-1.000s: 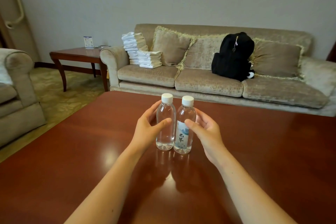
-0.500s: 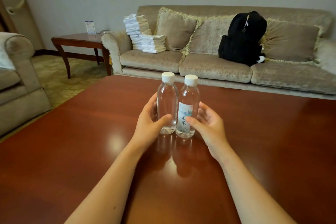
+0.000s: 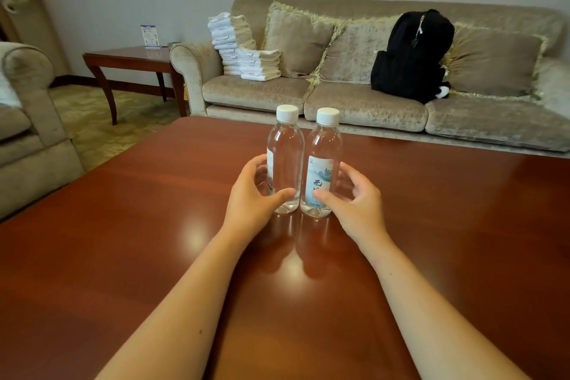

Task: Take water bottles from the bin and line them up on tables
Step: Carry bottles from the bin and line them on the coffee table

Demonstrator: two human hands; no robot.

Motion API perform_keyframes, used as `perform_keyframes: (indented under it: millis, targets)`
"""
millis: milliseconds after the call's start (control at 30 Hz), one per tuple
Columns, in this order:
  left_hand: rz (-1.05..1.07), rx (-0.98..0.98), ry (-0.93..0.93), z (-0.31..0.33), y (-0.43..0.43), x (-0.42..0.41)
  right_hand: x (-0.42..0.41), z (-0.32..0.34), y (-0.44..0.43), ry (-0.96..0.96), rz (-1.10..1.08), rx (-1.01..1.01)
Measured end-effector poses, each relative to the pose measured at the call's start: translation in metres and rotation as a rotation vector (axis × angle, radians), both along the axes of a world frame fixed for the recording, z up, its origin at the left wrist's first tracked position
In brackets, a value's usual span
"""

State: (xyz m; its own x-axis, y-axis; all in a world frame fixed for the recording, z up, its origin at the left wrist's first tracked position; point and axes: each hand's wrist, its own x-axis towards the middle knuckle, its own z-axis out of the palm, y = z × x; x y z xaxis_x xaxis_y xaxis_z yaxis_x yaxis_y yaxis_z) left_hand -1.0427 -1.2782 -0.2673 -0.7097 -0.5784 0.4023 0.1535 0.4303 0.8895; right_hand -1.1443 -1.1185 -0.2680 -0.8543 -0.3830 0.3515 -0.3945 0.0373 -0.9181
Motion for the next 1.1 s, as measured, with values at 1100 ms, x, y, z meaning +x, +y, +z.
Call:
perform_keyframes:
  millis: [1100]
  targets:
    - [0.066,-0.109,-0.073,0.0032,-0.0023,0.0037,0.0029,0.0015,0.0022,-0.074,0.067,-0.097]
